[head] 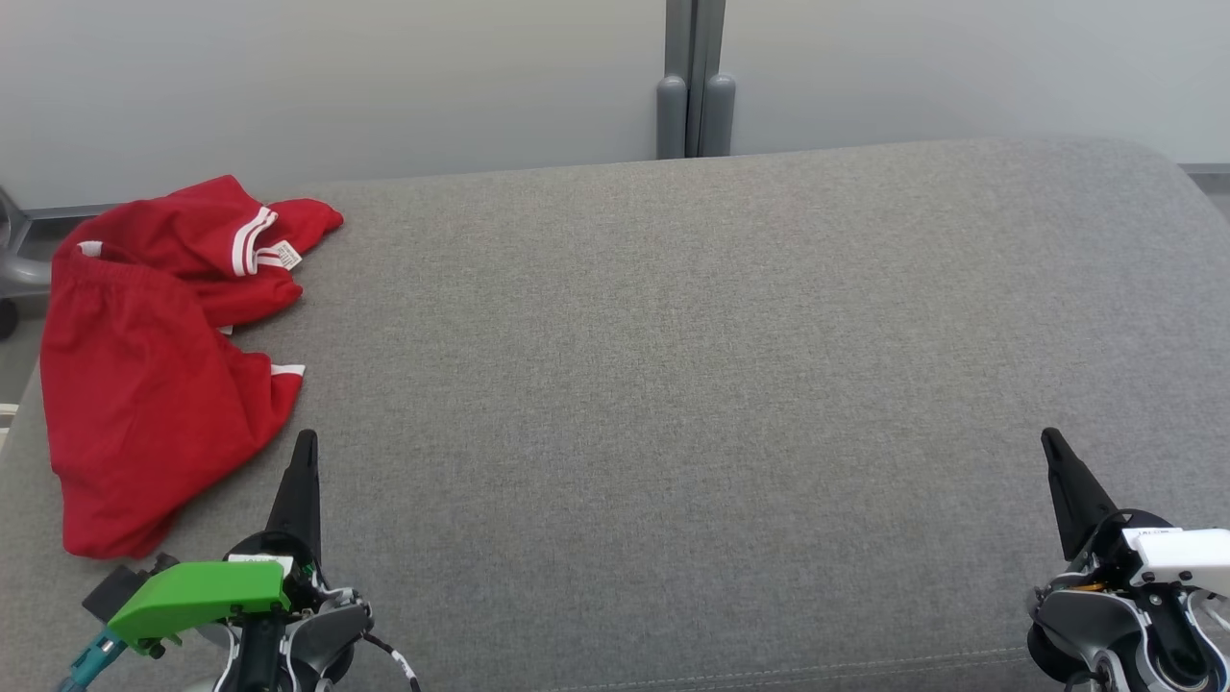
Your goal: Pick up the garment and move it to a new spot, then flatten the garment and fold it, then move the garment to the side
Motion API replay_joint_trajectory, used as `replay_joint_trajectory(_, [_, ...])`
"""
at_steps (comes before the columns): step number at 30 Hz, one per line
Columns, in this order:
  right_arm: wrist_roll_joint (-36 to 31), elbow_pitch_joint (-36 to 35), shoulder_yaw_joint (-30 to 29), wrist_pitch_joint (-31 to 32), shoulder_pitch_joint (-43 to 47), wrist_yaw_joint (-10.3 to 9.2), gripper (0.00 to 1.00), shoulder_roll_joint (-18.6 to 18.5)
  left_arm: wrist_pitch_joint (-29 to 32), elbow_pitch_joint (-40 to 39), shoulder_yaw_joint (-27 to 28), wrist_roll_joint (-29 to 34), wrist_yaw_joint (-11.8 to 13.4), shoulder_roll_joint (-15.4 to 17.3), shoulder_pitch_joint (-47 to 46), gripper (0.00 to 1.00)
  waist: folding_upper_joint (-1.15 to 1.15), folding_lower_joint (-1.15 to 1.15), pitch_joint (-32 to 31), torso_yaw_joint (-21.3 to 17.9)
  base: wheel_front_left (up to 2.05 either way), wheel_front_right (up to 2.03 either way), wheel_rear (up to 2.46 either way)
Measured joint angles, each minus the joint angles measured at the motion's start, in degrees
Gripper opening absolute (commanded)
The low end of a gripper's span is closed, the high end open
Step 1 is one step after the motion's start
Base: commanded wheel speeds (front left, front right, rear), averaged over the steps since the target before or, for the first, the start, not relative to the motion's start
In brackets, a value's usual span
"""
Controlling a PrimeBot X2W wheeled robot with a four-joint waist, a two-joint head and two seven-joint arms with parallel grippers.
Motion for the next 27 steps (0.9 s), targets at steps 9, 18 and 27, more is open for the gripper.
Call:
replay_joint_trajectory(9, [0.01, 0.13, 0.0, -0.01, 0.07, 0.0, 1.0, 0.04, 0.0, 0.13, 0.0, 0.0, 0.0, -0.02, 0.07, 1.0, 0.0, 0.0, 0.0, 0.0, 0.0, 0.0, 0.0])
replay_joint_trajectory(18, [-0.44, 2.72, 1.44, -1.31, 2.74, -0.02, 1.0, 1.19, -0.75, 2.59, -0.44, 0.42, 0.23, -0.25, 3.33, 1.0, 0.0, 0.0, -0.11, -0.01, 0.0, 0.0, 0.0])
replay_joint_trajectory(27, [-4.32, 1.83, 3.55, -4.39, 2.83, -0.02, 1.0, 1.14, -2.61, -0.34, -0.76, 4.33, 1.43, -0.27, 4.45, 1.0, 0.0, 0.0, -0.32, -0.01, 0.0, 0.0, 0.0])
